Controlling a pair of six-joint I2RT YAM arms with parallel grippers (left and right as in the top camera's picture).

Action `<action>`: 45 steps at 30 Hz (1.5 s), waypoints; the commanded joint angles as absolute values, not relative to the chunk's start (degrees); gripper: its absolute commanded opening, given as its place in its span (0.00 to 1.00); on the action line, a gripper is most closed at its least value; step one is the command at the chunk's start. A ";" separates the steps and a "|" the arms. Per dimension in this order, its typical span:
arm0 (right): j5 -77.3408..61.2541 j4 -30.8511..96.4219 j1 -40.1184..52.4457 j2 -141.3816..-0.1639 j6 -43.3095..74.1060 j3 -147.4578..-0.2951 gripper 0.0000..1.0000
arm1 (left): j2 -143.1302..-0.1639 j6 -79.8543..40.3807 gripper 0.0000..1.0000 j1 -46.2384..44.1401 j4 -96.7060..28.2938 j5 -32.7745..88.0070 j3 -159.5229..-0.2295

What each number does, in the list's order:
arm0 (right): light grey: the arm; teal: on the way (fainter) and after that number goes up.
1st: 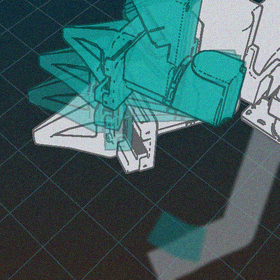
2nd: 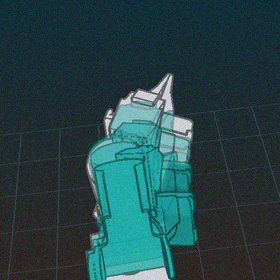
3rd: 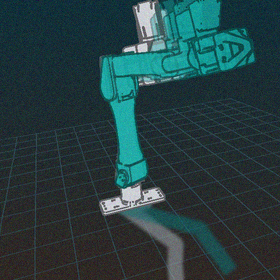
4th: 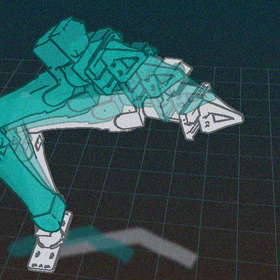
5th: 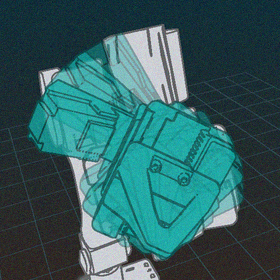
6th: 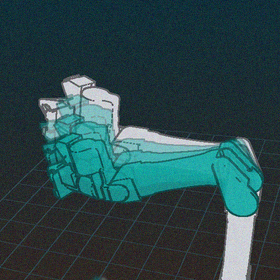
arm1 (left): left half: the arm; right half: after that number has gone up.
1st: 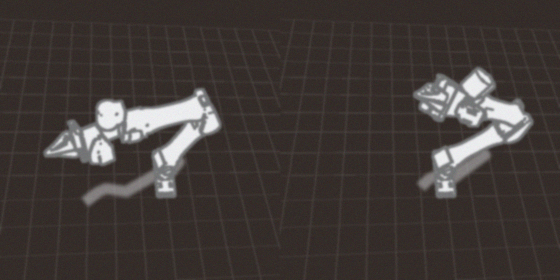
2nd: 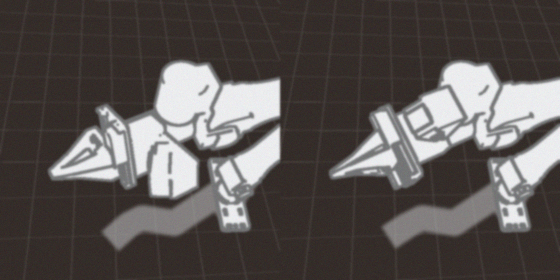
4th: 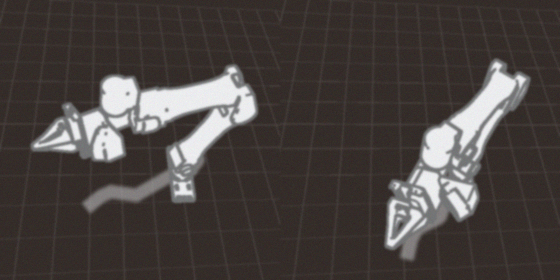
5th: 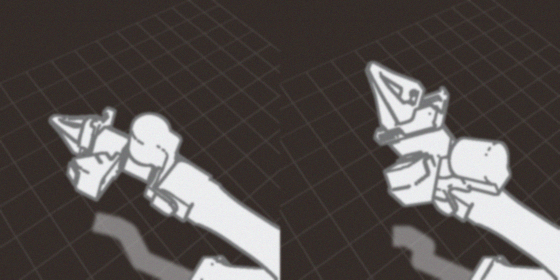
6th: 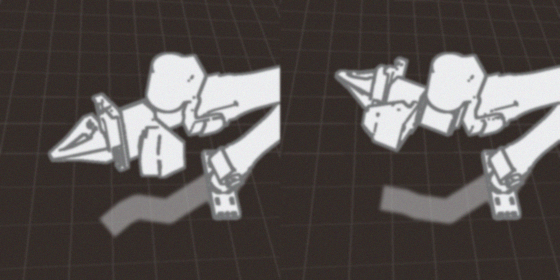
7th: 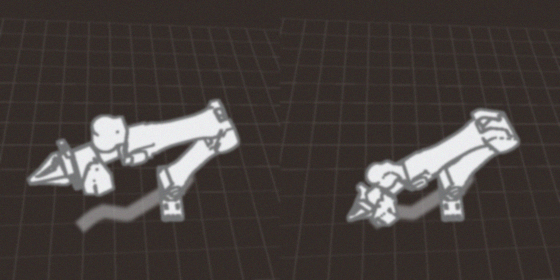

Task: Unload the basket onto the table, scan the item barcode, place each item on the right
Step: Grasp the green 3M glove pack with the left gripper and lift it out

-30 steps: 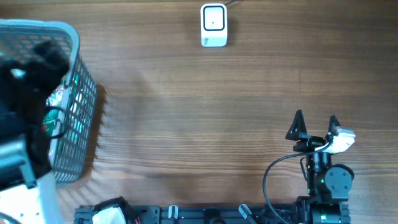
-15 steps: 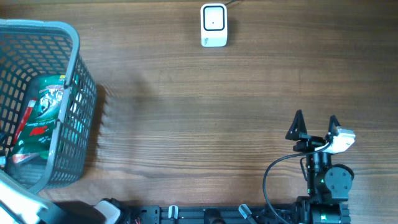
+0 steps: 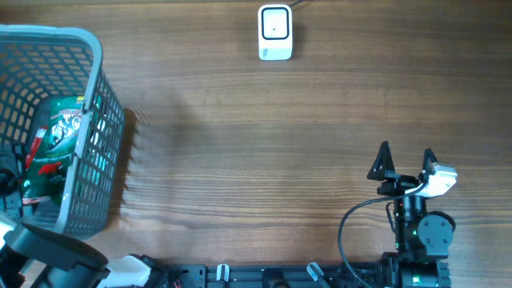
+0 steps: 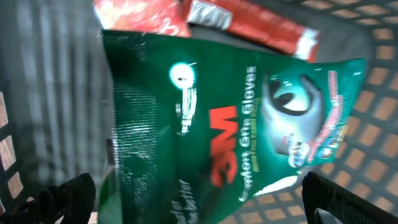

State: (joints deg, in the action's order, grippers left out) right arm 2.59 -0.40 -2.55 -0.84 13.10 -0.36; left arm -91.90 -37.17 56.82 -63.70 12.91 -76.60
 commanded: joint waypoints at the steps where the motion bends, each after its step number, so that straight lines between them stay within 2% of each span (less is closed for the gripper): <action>1: 2.09 -0.58 -2.31 -0.43 12.14 -0.30 1.00 | -92.38 -36.27 1.00 57.30 -62.30 9.93 -73.12; 13: 2.09 -0.58 -2.31 -0.43 12.14 -0.30 1.00 | -98.04 -36.27 1.00 57.21 -58.15 9.61 -72.20; 18: 2.09 -0.58 -2.31 -0.43 12.14 -0.30 1.00 | -102.39 -33.91 1.00 55.35 -54.57 16.10 -72.20; 19: 2.09 -0.58 -2.31 -0.43 12.16 -0.30 1.00 | -102.39 -32.99 0.97 54.70 -53.74 16.82 -72.20; 20: 2.09 -0.58 -2.31 -0.43 12.14 -0.30 1.00 | -102.37 -32.25 0.89 53.84 -52.80 16.97 -72.23; 22: 2.09 -0.58 -2.31 -0.43 12.14 -0.30 1.00 | -102.35 -31.70 0.58 52.07 -51.18 16.99 -72.23; 23: 2.09 -0.58 -2.31 -0.43 12.14 -0.30 1.00 | -102.35 -31.70 0.52 51.37 -50.70 17.21 -72.23; 24: 2.09 -0.58 -2.31 -0.43 12.12 -0.30 1.00 | -102.32 -31.64 0.41 50.85 -50.28 17.63 -72.23; 26: 2.09 -0.58 -2.31 -0.43 12.14 -0.30 1.00 | -102.32 -28.47 0.09 49.69 -48.25 21.71 -72.34; 27: 2.09 -0.58 -2.31 -0.43 12.14 -0.30 1.00 | -102.32 -28.21 0.04 49.69 -48.16 23.27 -72.73; 36: 2.09 -0.58 -2.31 -0.43 12.16 -0.30 1.00 | -93.27 -27.22 0.04 49.76 -49.76 28.53 -83.22; 45: 2.09 -0.58 -2.31 -0.43 12.14 -0.30 1.00 | -69.65 -30.72 0.04 49.69 -50.35 34.15 -88.53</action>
